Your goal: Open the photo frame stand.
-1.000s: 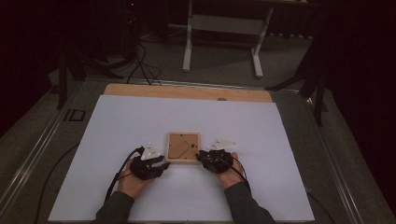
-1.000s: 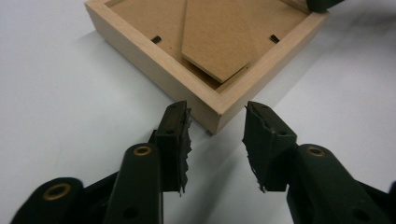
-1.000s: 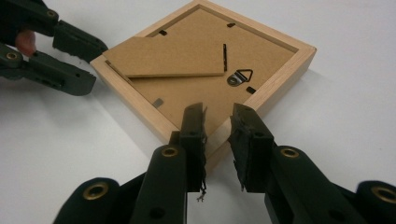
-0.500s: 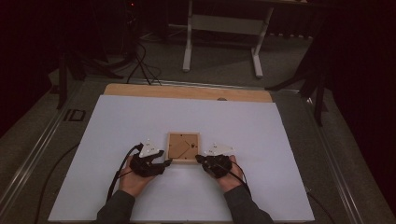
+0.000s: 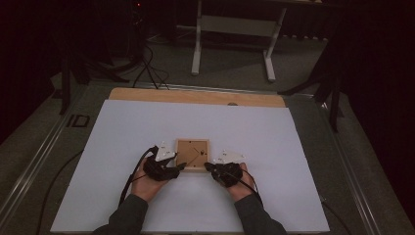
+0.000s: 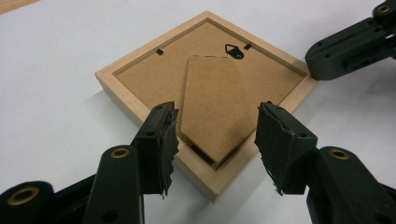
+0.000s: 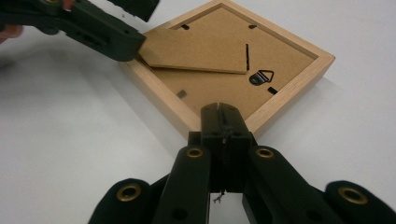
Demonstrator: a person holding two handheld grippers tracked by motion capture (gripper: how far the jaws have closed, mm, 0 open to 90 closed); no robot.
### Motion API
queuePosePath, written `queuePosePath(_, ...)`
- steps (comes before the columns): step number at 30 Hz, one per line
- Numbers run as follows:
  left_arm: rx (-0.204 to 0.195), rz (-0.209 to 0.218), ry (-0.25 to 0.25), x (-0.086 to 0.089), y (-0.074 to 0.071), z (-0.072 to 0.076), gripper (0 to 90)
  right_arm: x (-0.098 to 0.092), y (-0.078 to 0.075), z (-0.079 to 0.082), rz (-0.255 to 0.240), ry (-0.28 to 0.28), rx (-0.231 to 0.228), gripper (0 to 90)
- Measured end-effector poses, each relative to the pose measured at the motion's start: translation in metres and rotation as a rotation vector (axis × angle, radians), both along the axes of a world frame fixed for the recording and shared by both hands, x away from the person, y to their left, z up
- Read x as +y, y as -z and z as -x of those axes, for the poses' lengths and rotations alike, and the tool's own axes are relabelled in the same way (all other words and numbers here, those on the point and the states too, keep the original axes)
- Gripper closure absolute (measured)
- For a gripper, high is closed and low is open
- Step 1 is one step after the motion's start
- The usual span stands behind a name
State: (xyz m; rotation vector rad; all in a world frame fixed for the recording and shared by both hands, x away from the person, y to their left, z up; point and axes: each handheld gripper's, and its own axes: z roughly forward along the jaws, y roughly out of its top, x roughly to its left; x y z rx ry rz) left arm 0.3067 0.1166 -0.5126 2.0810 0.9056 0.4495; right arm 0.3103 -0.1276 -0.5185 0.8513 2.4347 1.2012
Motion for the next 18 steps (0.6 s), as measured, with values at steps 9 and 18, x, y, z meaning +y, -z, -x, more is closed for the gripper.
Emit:
queuePosePath(9,0.006,-0.052,0.01,-0.015,0.004,-0.01,46.5,0.0,0.0,0.0,-0.004,0.005,0.002,89.8)
queuePosePath(18,0.052,-0.066,0.017,-0.017,0.002,-0.018,50.6,0.0,0.001,0.0,-0.016,0.01,0.009,89.8)
